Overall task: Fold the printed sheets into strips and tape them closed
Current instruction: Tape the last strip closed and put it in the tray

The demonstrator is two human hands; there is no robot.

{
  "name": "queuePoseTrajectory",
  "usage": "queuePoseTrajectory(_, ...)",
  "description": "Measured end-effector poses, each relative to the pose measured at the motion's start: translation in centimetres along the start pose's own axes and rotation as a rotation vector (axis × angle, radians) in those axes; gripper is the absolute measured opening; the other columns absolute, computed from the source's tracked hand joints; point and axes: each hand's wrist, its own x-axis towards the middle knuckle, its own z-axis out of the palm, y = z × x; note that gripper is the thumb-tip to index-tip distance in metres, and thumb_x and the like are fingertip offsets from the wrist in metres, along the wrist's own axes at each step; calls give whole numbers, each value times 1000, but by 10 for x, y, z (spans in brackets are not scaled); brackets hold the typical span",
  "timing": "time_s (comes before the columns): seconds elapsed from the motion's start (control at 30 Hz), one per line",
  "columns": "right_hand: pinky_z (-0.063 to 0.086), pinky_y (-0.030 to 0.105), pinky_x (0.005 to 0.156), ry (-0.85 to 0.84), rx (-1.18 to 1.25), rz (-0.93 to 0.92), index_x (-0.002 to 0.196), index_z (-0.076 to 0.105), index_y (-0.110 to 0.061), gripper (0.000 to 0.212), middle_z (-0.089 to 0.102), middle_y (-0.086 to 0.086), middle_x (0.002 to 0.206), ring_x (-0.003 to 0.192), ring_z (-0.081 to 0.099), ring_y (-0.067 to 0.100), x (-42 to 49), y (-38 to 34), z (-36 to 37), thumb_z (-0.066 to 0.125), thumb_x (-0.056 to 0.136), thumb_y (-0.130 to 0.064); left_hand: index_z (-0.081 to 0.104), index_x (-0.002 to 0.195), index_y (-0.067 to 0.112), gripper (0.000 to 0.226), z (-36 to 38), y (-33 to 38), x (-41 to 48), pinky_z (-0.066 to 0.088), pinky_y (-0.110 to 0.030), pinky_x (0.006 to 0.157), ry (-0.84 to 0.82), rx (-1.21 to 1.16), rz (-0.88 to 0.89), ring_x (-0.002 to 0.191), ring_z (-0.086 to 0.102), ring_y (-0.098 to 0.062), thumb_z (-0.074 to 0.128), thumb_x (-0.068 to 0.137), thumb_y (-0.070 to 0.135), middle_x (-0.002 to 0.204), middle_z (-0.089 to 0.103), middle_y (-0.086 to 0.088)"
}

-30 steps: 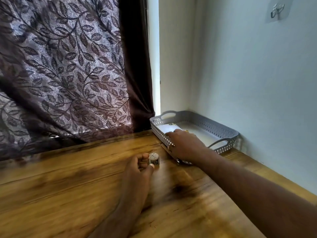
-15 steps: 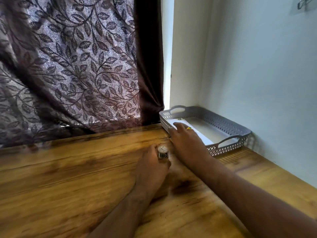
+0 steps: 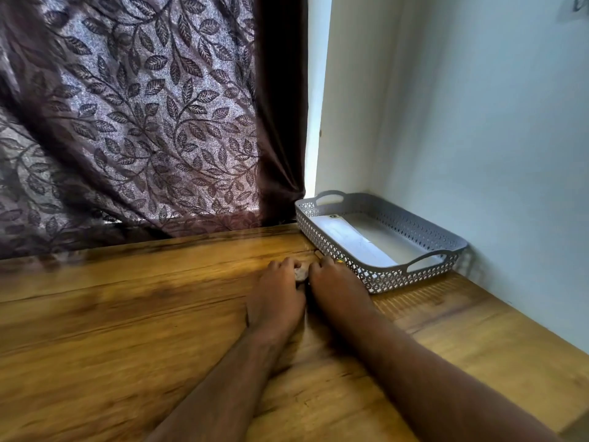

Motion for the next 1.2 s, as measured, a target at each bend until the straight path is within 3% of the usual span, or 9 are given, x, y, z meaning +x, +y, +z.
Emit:
queuePoseTrajectory(0.27, 51, 41, 86, 34, -115, 53, 124, 57, 4, 35, 61, 27, 122, 106, 64, 37, 2, -9, 2, 37, 96, -4, 65, 116, 24, 30, 0, -11, 8, 42, -27, 82, 139, -277, -113, 104, 62, -16, 71, 89, 36, 114, 68, 5)
queuePoseTrajectory(0.43, 51, 43, 86, 50, -101, 62, 121, 58, 0, 32, 63, 21, 118, 106, 63, 36, 0, -9, -2, 37, 98, -6, 66, 113, 26, 30, 0, -13, 9, 41, -24, 82, 171, -352, -142, 97, 59, -10, 75, 86, 34, 112, 68, 8)
queuePoseTrajectory(0.63, 52, 43, 83, 93, -91, 11, 120, 60, -6, 30, 63, 18, 118, 100, 67, 37, -6, -14, -7, 40, 98, -8, 60, 128, 21, 45, -1, -13, 8, 50, -37, 96, 179, -392, -176, 108, 63, -16, 74, 87, 35, 120, 68, 4)
queuePoseTrajectory(0.83, 50, 42, 89, 49, -55, 31, 124, 56, -4, 29, 66, 15, 119, 108, 65, 34, -7, -12, -10, 42, 100, -7, 59, 127, 21, 41, -5, -14, 10, 49, -35, 96, 229, -489, -206, 107, 63, -16, 72, 89, 30, 119, 67, 4)
queuePoseTrajectory(1.0, 55, 41, 77, 13, 69, 47, 121, 58, -8, 24, 63, 13, 118, 105, 68, 33, -17, -18, -15, 46, 100, -8, 61, 124, 22, 38, -8, -15, 9, 50, -34, 94, 194, -484, -173, 104, 63, -14, 73, 89, 30, 118, 68, 4)
queuePoseTrajectory(1.2, 44, 37, 65, 3, 268, 68, 115, 54, -22, 26, 69, 8, 100, 92, 69, 35, -40, -13, -22, 52, 90, -28, 65, 119, 27, 38, -11, -12, 4, 50, -26, 85, 86, -504, -75, 97, 65, -9, 78, 84, 27, 114, 69, 10)
